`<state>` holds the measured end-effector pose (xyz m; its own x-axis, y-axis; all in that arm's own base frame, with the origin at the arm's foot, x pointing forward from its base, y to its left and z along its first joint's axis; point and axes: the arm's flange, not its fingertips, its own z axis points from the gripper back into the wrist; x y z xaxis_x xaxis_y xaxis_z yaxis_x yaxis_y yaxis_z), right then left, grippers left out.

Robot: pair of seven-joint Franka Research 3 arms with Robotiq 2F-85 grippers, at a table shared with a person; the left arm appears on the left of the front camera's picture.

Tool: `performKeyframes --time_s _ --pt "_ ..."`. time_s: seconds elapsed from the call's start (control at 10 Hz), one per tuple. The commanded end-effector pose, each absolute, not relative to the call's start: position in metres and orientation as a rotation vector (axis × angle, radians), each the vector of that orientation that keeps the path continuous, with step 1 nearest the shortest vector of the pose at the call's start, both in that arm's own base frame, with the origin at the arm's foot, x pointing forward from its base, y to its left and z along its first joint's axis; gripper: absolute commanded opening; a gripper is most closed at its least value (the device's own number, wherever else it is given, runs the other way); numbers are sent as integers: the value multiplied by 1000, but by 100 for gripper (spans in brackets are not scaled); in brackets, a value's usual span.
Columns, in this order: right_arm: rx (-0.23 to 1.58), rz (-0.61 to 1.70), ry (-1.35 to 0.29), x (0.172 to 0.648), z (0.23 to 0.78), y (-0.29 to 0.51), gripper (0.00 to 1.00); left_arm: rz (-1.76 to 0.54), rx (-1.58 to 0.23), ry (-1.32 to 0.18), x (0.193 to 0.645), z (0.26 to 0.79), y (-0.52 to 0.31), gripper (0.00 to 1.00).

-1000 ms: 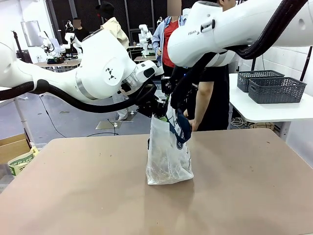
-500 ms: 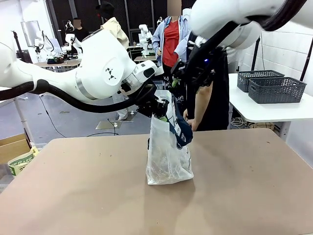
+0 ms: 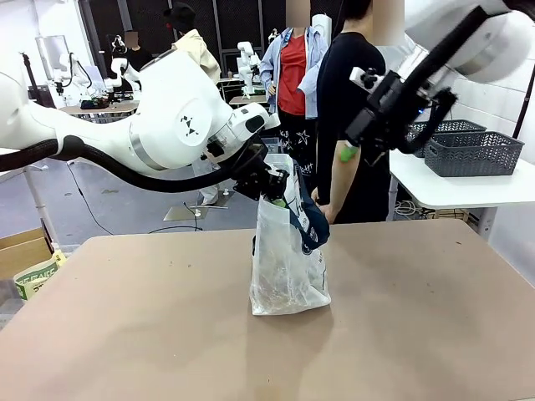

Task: Transfer purchased items from the store into the shopping bag.
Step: Move the Reusable shopping bag to the right side of the table.

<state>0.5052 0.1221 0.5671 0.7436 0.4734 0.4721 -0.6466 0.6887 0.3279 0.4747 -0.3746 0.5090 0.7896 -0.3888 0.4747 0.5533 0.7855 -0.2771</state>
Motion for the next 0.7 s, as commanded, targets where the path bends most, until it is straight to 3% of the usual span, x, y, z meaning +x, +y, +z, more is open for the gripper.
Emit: performKeyframes --time_s 0.0,0.1,0.3,0.4,0.6 --pt "594 797 -492 489 531 98 100 -522 -421 -415 475 511 -373 0" --pt "630 849 -524 482 518 89 100 -522 -421 -415 475 511 -373 0" --pt "479 808 -619 484 509 92 100 -522 -421 -415 475 511 -373 0" --pt "562 840 -491 489 521 88 100 -522 -421 -415 475 511 -373 0" --pt "562 840 -491 489 521 88 100 -522 -421 -415 475 511 -373 0"
